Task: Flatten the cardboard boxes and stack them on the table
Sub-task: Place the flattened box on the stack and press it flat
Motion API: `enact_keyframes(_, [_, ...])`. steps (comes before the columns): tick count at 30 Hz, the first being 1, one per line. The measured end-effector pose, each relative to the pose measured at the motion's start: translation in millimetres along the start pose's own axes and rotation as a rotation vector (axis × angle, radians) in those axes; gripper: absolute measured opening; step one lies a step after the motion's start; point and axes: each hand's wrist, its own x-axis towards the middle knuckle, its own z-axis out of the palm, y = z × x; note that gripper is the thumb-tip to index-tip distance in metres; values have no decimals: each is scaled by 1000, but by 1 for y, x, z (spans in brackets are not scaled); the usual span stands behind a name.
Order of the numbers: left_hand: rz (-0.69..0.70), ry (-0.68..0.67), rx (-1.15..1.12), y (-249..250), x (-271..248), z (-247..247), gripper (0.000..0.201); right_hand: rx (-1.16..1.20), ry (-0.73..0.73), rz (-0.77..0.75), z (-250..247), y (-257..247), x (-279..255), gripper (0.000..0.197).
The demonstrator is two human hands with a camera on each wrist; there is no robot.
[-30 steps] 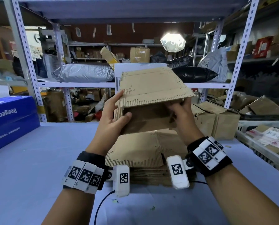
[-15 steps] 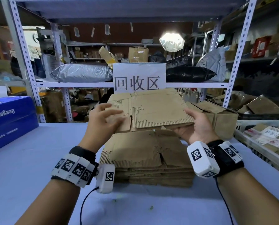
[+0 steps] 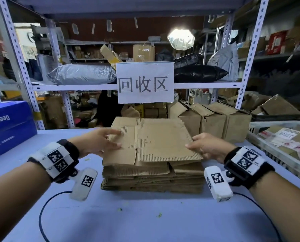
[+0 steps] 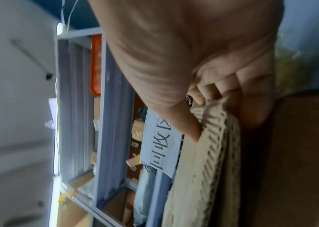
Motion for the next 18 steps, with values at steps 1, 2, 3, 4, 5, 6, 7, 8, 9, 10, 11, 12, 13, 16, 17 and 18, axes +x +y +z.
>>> enact_keyframes(1, [-22,-20,92,-2,1,1,60,-121,9,24,-1,2,1,27])
enact_keyframes(2, [-40,-40,183,-3,2,3,61,-245,21,33,-2,5,3,31])
enact_keyframes(3, [-52,-61,270,-4,3,5,62,-355,34,28,-4,7,5,36])
enact_keyframes(4, [-58,-80,351,-5,5,7,64,-437,47,19,-4,9,7,38])
enact_keyframes(5, [-59,-94,430,-5,7,10,67,-493,58,13,-4,10,8,37])
enact_keyframes(6, [-57,-104,511,-6,9,12,71,-533,65,7,-3,11,9,32])
enact_keyframes(7, [-55,-111,588,-6,11,13,73,-560,69,5,-2,12,9,27])
enact_keyframes(8, [-56,-118,647,-6,13,14,74,-580,70,7,-1,11,10,24])
enact_keyframes(9, [-61,-128,675,-7,15,15,74,-596,72,10,0,11,11,24])
enact_keyframes(10, [-66,-144,681,-7,16,15,72,-612,74,13,1,11,13,25])
enact_keyframes(11, [-69,-161,683,-6,18,15,71,-627,69,16,1,11,15,26])
enact_keyframes(12, [-71,-177,688,-5,19,14,70,-641,57,20,0,10,16,26])
enact_keyframes(13, [-73,-193,698,-3,20,14,70,-654,37,27,-1,9,17,27])
enact_keyframes(16, [-84,-230,796,13,26,8,67,-659,-45,74,-10,0,20,40])
enact_keyframes(17, [-68,-227,865,22,30,4,64,-641,-47,83,-14,-5,22,46])
enact_keyframes(18, [-33,-212,931,33,35,1,63,-615,-27,80,-20,-11,26,50])
